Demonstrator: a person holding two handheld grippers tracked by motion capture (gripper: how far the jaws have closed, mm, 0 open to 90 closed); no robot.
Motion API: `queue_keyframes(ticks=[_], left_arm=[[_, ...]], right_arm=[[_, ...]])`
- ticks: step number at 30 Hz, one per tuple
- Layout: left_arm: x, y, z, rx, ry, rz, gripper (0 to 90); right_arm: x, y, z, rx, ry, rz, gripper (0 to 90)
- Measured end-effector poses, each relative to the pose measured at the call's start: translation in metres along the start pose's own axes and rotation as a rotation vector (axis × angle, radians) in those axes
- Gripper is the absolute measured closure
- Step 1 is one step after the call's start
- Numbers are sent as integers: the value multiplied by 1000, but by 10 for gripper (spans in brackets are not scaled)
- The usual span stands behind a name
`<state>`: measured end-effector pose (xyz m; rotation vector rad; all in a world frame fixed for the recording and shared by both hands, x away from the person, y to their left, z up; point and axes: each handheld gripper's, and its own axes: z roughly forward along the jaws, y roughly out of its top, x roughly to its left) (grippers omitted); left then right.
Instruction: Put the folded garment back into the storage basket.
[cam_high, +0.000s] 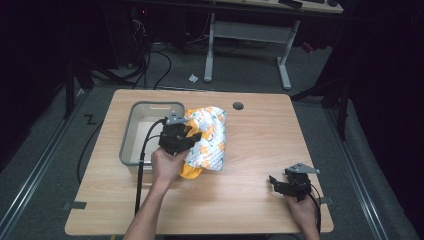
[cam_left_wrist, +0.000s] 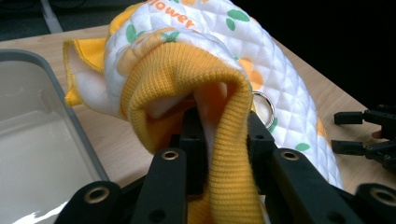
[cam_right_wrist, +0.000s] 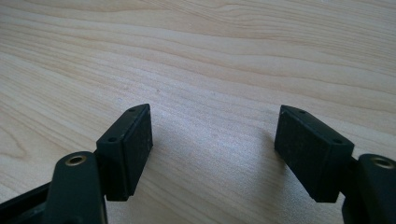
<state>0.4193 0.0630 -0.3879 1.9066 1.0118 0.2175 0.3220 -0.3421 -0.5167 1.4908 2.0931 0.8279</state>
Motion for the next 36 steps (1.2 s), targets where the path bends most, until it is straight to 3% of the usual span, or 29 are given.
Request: queue_keyframes(ticks=[10,36], left_arm=[[18,2,-20,-28,31,-31,744],[67,-1,-45,-47,100,-114,744]], right_arm=[[0,0,0,1,0,3,281],[0,0,0,1,0,2,281]])
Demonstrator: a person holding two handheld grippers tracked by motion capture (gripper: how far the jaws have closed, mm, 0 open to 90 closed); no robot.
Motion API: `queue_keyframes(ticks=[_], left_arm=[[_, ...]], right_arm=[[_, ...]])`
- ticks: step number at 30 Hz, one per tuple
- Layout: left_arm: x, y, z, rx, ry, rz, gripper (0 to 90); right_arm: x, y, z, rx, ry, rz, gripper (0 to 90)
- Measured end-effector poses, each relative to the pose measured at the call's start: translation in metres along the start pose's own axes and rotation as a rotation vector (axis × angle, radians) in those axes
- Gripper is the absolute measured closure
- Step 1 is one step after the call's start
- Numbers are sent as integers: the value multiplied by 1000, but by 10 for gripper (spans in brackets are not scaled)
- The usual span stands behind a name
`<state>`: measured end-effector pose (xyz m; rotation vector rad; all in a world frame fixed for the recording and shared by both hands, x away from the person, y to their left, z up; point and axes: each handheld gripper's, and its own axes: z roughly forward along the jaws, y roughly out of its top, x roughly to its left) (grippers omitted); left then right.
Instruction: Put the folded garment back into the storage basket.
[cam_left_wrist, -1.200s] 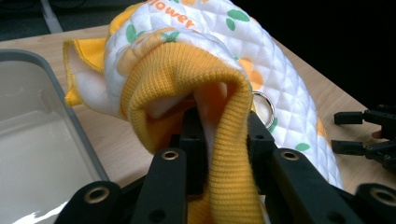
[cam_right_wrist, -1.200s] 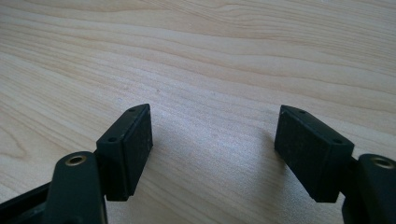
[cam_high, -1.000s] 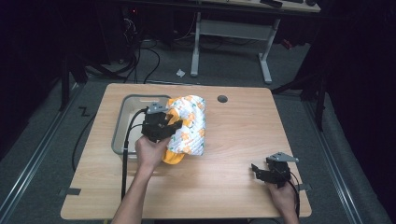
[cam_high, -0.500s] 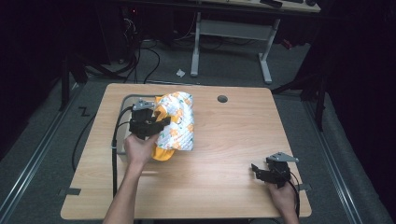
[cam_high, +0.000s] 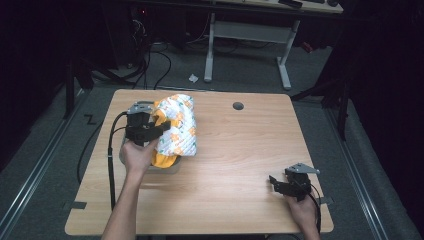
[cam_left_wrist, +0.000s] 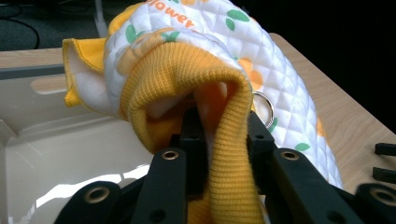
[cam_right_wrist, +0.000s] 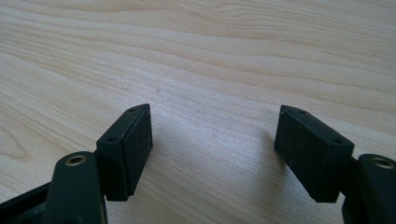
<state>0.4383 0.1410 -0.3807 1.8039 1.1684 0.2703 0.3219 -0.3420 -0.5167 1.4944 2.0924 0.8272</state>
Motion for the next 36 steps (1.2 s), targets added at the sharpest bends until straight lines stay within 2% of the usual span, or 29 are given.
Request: queue_keyframes(ticks=[6,12,15,17,18,21,27,30,33,36], left_arm=[[9,0,-1,12,22,-3,744],[20,-3,-2,19,38,-18,744],[27,-5,-2,22,31,-39,743],[29,-5,-2,25,31,-38,743],[32,-7,0,31,43,-40,743],[37,-8,4,43,47,-51,743],[42,-12,11,94,68,-34,742],[43,-14,14,100,72,-28,742],[43,-16,19,123,98,-5,742],[46,-19,25,138,106,-8,741]], right_arm=[[0,0,0,0,0,0,281],[0,0,0,0,0,0,281],[0,0,0,-1,0,-2,281],[0,0,0,0,0,0,281],[0,0,0,0,0,0,281],[0,0,0,-1,0,1,281],[0,0,0,-1,0,-1,281],[0,0,0,-1,0,2,281],[0,0,0,-1,0,2,281],[0,0,0,-1,0,1,281]])
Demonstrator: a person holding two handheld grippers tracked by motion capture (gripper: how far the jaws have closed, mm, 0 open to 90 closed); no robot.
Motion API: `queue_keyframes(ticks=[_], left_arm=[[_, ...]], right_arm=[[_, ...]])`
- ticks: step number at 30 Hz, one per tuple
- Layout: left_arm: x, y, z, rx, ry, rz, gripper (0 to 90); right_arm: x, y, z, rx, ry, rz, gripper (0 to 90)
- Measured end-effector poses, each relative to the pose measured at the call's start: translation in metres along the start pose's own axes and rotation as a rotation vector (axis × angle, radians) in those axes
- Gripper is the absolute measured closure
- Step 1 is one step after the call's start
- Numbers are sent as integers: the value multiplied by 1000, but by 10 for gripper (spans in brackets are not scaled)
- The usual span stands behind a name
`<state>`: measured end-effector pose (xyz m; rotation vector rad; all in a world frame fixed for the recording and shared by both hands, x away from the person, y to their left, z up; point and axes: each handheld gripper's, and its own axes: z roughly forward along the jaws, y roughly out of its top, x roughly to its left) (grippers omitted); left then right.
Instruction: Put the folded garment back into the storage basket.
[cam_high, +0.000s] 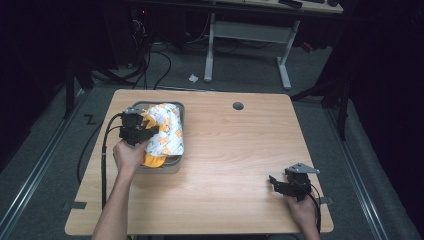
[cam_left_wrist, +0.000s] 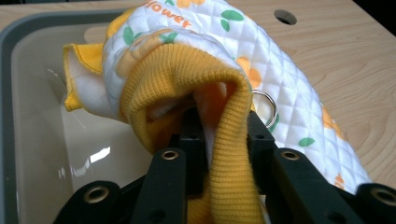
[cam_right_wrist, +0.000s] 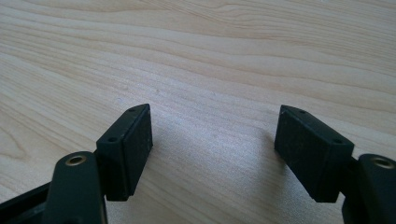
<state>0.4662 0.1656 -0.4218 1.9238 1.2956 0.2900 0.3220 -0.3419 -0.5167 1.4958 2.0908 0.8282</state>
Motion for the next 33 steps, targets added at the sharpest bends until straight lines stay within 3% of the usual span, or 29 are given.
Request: queue_keyframes(ticks=[4,16,20,26,33], left_arm=[[-3,-3,12,41,44,41,741],[4,-4,30,99,82,28,732],[2,-1,34,123,103,51,727],[5,0,38,131,144,26,669],[6,-1,38,126,187,27,587]], right_arm=[[0,0,0,0,-2,1,281],[0,0,0,0,-2,1,281],[0,0,0,0,-3,2,281],[0,0,0,0,-3,2,281],[0,0,0,0,-3,0,281]])
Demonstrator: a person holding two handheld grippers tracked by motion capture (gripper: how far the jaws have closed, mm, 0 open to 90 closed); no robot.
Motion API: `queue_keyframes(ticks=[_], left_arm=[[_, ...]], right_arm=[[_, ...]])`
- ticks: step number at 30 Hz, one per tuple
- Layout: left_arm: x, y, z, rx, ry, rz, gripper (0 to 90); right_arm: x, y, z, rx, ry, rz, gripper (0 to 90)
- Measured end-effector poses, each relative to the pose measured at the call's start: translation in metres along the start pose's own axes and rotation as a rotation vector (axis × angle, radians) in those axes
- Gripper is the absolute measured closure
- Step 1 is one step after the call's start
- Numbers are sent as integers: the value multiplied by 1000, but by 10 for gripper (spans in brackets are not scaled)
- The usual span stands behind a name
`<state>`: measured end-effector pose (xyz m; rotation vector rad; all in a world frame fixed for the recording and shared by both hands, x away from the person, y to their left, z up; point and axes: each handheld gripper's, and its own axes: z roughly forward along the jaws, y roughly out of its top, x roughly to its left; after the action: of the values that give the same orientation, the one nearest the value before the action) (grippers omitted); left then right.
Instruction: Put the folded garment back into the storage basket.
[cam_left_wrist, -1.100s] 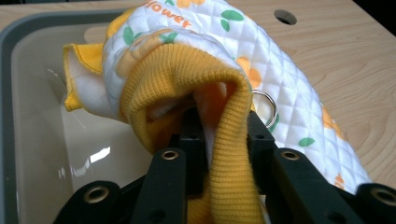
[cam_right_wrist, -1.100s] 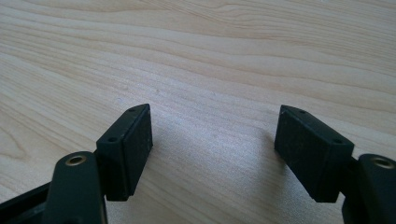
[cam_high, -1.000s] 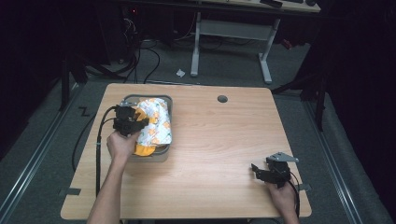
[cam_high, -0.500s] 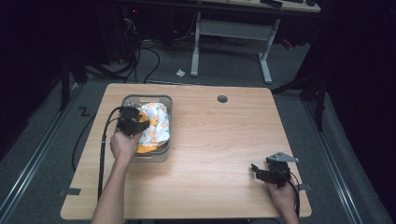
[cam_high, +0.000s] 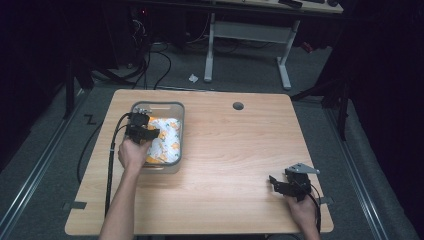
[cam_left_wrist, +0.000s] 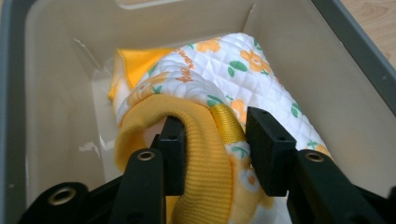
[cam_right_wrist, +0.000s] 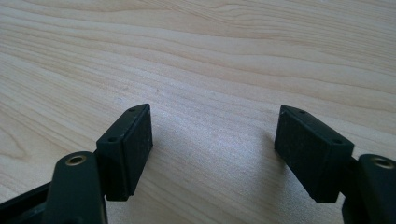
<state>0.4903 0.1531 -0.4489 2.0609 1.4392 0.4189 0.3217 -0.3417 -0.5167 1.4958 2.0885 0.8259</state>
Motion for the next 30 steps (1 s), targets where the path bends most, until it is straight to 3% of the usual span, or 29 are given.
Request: queue_keyframes(ticks=[6,10,19,30], left_arm=[[-4,0,-5,-13,-4,-13,470],[-7,0,-14,-58,-7,-12,416],[-22,0,-42,-159,-47,15,384],[-39,-1,-55,-213,-106,36,363]], right_arm=[[0,0,0,0,0,0,281],[0,0,0,0,0,0,281],[0,0,0,0,1,0,281],[0,0,0,1,1,1,281]])
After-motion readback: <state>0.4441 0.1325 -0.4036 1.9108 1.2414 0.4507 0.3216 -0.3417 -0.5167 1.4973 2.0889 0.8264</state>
